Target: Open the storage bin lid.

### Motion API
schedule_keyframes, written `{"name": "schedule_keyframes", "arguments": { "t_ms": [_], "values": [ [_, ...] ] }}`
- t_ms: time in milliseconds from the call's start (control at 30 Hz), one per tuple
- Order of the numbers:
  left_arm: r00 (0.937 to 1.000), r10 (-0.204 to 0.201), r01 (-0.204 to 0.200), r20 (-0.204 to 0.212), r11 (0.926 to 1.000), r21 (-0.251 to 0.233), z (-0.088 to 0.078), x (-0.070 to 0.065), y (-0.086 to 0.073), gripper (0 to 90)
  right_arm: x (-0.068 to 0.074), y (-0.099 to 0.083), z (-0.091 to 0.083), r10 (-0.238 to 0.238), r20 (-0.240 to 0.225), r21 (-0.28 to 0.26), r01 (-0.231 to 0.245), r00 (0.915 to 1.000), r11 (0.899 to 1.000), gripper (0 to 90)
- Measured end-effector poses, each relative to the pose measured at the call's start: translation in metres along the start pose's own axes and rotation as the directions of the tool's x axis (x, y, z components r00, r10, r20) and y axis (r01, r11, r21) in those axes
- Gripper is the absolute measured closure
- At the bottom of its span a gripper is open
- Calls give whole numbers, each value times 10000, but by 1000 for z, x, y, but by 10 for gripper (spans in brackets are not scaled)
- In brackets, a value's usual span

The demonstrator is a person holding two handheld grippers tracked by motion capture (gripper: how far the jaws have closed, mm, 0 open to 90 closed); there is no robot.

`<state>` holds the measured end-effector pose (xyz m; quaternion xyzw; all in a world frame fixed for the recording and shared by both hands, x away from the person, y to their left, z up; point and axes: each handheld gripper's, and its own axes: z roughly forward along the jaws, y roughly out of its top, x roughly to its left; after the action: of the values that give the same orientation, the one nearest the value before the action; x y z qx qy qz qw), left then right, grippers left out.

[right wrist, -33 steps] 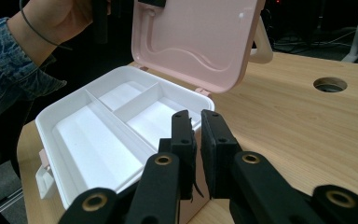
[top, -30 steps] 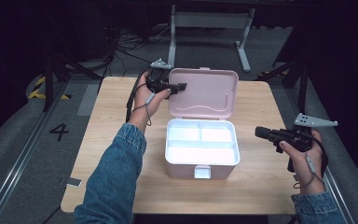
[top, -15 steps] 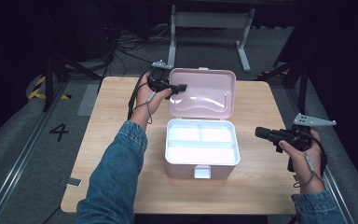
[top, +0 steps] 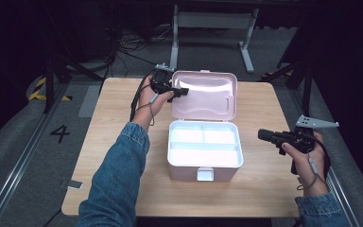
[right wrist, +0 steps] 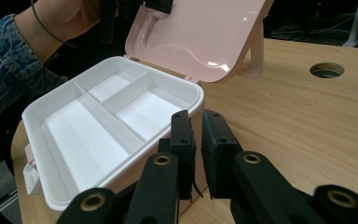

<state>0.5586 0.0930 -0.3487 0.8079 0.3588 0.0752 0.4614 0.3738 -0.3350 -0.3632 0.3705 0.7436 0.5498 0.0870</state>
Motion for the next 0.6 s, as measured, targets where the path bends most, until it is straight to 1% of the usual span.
{"name": "schedule_keyframes", "arguments": {
  "t_ms": [67,100,167,233,300,400,433,600],
  "values": [
    [10000,-58,58,-7,10000,75,1,1,-1,443,0,0,0,3,-33,4,-3,10000,10000,841],
    [10000,-24,24,-43,9999,141,1,2,-2,442,0,0,1,-10,-13,16,10,10000,10000,841],
    [9998,-178,179,-53,9997,158,3,2,-3,442,-1,-1,1,-7,-10,30,7,10000,10000,841],
    [9999,-141,142,-75,9997,212,4,3,-4,440,-1,-1,1,47,-14,50,-47,10000,10000,841],
    [9997,-230,232,-86,9993,278,5,4,-6,438,-1,-1,1,-6,-21,49,7,10000,10000,841],
    [9996,-244,249,-147,9991,354,7,5,-8,434,-1,-1,2,45,-35,59,-44,10000,10000,838],
    [9992,-349,356,-181,9986,395,8,5,-9,431,-1,-1,2,15,-12,73,-15,10000,10000,837],
    [9985,-529,537,-167,9972,512,12,8,-13,424,-1,-1,2,3,-9,88,-3,10000,10000,836]
  ]
}}
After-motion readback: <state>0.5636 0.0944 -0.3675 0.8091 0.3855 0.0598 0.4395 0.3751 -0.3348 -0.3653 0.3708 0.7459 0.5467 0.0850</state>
